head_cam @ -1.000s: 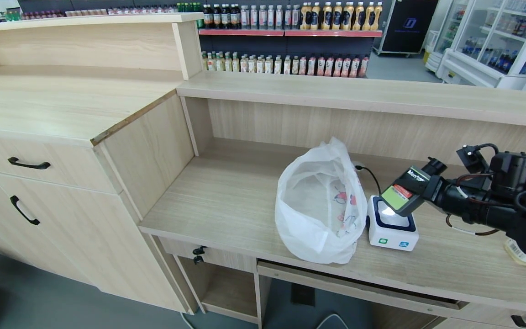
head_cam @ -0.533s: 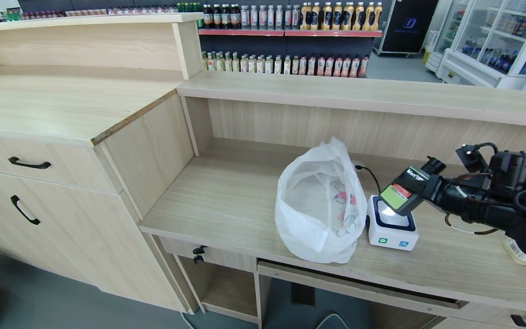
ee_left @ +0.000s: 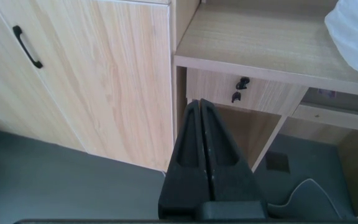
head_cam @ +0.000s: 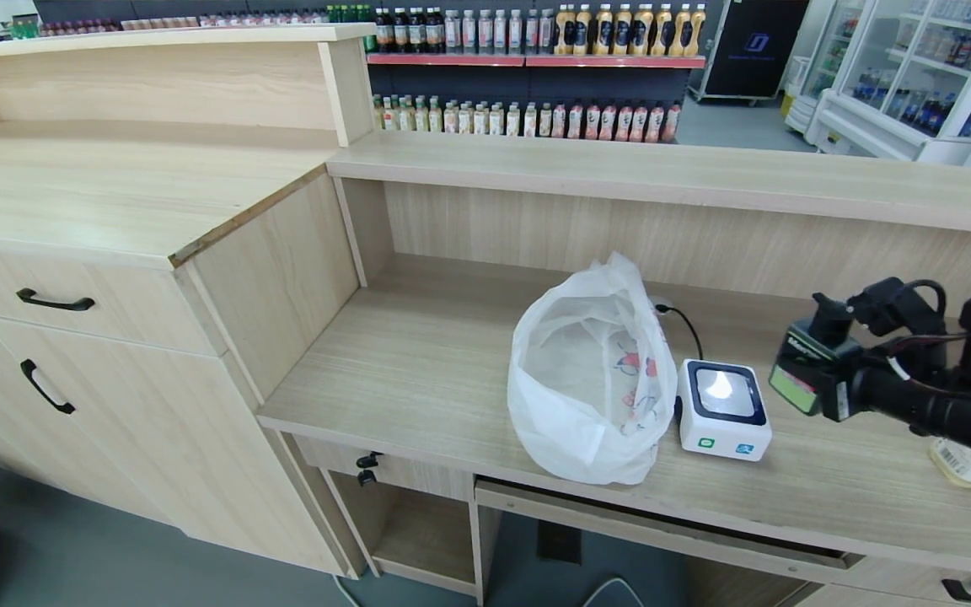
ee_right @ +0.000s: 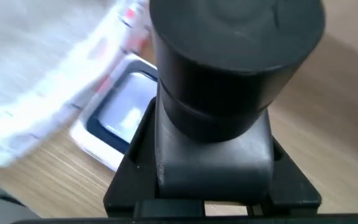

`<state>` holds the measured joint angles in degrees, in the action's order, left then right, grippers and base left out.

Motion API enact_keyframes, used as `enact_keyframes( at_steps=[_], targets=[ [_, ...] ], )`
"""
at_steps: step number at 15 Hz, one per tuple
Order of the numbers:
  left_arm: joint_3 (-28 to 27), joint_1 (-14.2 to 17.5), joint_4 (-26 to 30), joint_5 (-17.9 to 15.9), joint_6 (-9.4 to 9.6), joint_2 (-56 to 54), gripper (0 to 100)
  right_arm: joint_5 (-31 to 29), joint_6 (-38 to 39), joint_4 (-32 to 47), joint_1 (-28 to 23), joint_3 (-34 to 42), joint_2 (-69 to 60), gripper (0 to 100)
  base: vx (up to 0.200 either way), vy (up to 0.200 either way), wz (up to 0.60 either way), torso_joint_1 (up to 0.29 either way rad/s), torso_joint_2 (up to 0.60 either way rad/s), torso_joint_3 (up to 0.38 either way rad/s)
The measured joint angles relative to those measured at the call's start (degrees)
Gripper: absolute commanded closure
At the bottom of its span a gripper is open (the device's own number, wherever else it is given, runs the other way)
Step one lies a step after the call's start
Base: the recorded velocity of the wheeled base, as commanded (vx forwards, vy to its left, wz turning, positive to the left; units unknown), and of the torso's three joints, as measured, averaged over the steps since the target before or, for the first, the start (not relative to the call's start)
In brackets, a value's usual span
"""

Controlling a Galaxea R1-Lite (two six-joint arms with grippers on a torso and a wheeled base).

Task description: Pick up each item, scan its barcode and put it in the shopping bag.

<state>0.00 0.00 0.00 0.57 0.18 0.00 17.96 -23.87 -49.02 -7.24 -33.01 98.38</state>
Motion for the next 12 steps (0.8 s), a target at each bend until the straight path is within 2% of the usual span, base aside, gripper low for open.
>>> enact_keyframes(
  at_steps=[1, 3, 6, 10, 12],
  targets=[
    [0.0, 0.0, 0.0, 0.0, 0.0, 0.0, 100, -1.8, -2.5, 0.4, -1.5, 1.6, -2.9, 100, 0.0, 0.0, 0.0, 0.0, 0.0, 0.0],
    [0.0, 0.0, 0.0, 0.0, 0.0, 0.0, 100, -3.6, -5.1, 0.4, -3.5, 3.7, -8.2, 100, 0.0, 0.0, 0.6, 0.005, 0.0, 0.0],
    [0.0, 0.0, 0.0, 0.0, 0.02, 0.0, 100, -5.8, -6.3, -7.0, -4.3, 4.4, -11.4, 100, 0.0, 0.0, 0.6, -0.001, 0.0, 0.004],
    [0.0, 0.0, 0.0, 0.0, 0.0, 0.0, 100, -13.5, -2.8, -9.4, 1.1, -1.5, -10.0, 100, 0.0, 0.0, 0.6, 0.004, 0.0, 0.001],
    [0.0, 0.0, 0.0, 0.0, 0.0, 0.0, 100, -15.8, 3.5, -8.9, 5.8, -6.5, -6.7, 100, 0.0, 0.0, 0.0, 0.0, 0.0, 0.0]
  ],
)
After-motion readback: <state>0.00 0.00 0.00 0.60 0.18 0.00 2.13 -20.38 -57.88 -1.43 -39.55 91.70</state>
